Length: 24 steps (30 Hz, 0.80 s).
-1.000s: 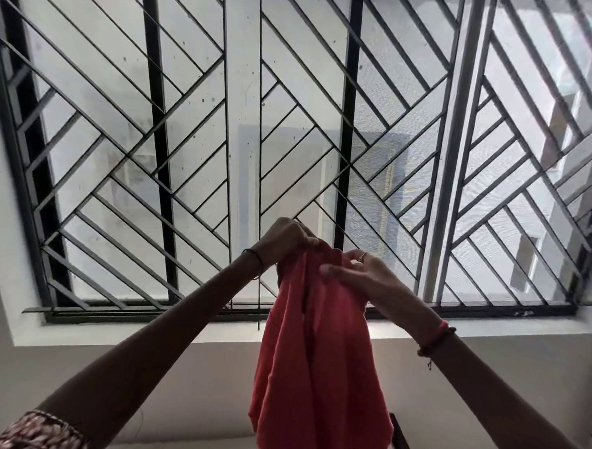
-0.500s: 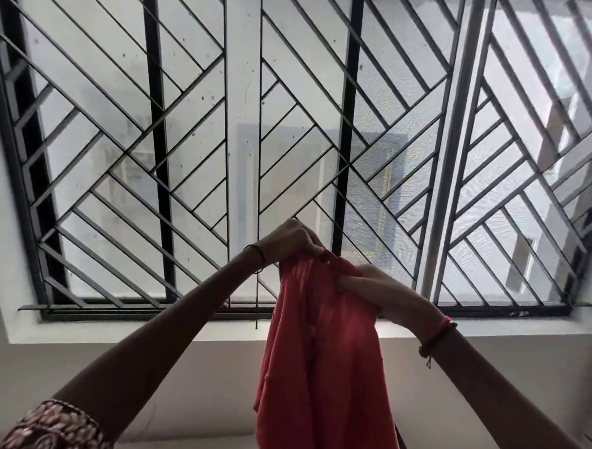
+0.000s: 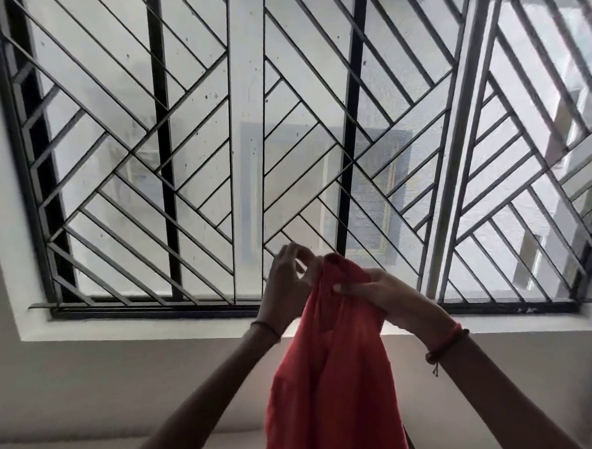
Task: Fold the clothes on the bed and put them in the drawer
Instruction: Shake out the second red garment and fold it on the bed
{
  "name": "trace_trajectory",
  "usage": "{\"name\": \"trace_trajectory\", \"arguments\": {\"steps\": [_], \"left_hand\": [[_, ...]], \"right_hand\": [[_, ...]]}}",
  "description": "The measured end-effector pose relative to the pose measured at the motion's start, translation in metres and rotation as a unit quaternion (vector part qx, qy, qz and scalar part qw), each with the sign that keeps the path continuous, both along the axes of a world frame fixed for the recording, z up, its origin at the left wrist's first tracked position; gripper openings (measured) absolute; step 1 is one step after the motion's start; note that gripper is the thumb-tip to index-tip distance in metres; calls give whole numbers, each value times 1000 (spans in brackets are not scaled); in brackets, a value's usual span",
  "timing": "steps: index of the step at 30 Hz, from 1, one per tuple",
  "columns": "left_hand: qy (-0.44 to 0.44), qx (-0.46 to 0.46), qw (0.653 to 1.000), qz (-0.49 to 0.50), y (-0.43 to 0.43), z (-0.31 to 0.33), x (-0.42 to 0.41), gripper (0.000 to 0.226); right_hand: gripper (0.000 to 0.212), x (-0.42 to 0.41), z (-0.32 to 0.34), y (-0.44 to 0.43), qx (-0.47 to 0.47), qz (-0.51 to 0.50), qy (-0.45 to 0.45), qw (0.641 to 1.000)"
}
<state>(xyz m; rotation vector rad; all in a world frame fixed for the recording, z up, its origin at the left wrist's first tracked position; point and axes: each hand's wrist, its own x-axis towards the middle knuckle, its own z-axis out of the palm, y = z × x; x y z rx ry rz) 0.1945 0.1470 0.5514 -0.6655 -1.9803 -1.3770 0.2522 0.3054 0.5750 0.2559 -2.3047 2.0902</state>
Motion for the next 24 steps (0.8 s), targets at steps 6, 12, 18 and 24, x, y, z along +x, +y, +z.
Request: {"name": "trace_trajectory", "arguments": {"steps": [6,12,18,24], "left_hand": [[-109,27,992,-64,0,-45,22,19],[-131,1,990,-49,-9,-55,16,20],[-130,-36,991,0,-10,-52,26,20],[-139,-77,986,45,-11,-42,29,22]], "right_hand": [[8,1,-6,-4,-30,-13,-19,999],[12,-1,-14,-8,-35,-23,-22,999],[14,-3,-17,-12,26,-84,-4,996],[20,-2,-16,-14,69,-121,5,990]]}}
